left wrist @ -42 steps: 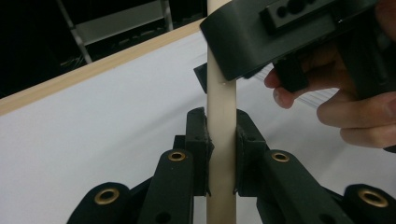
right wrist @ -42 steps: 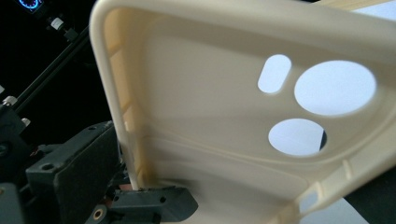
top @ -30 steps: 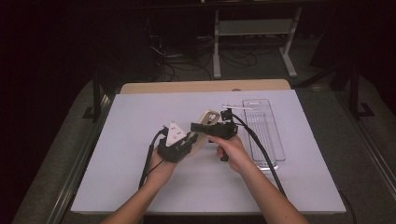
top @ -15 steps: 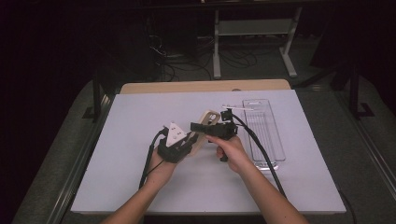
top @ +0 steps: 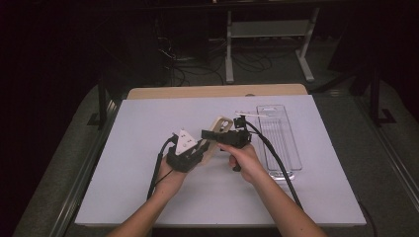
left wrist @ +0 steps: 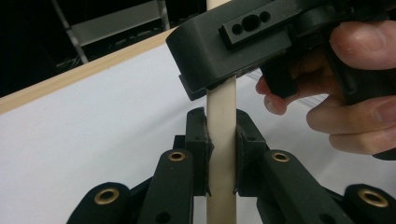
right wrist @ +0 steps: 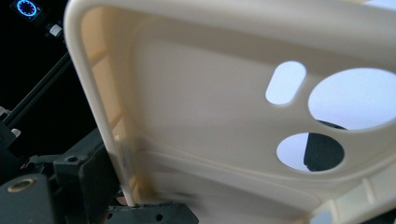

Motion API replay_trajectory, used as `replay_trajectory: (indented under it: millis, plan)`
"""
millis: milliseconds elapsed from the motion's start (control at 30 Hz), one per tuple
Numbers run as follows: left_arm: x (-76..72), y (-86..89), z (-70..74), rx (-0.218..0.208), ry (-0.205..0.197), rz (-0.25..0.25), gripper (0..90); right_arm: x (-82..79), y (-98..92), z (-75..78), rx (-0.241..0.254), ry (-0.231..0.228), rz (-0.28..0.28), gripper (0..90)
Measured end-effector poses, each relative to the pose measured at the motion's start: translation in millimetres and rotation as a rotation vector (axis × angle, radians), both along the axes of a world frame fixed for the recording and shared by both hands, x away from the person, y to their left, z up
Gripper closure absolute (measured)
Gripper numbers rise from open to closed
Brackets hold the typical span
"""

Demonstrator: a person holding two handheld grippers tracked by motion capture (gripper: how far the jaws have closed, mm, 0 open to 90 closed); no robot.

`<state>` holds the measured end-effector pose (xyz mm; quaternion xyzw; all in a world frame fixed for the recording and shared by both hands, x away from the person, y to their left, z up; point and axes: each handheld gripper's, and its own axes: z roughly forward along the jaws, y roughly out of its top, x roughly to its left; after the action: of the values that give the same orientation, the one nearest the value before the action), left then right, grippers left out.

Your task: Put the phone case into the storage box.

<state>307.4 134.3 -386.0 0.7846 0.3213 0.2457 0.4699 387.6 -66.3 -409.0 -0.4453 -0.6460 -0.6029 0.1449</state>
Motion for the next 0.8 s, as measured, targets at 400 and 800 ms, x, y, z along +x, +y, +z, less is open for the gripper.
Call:
replay_trajectory:
  millis: [400,800]
  plan:
    - [1.0,1.1,0.1,-0.005,0.009,-0.012,76.9,-0.3,-0.6,0.0,0.007,-0.003,-0.006,9.1]
    - [7.1,10.7,5.5,0.0,0.049,-0.082,46.0,0.6,-1.1,-2.2,-0.012,-0.01,-0.011,9.5]
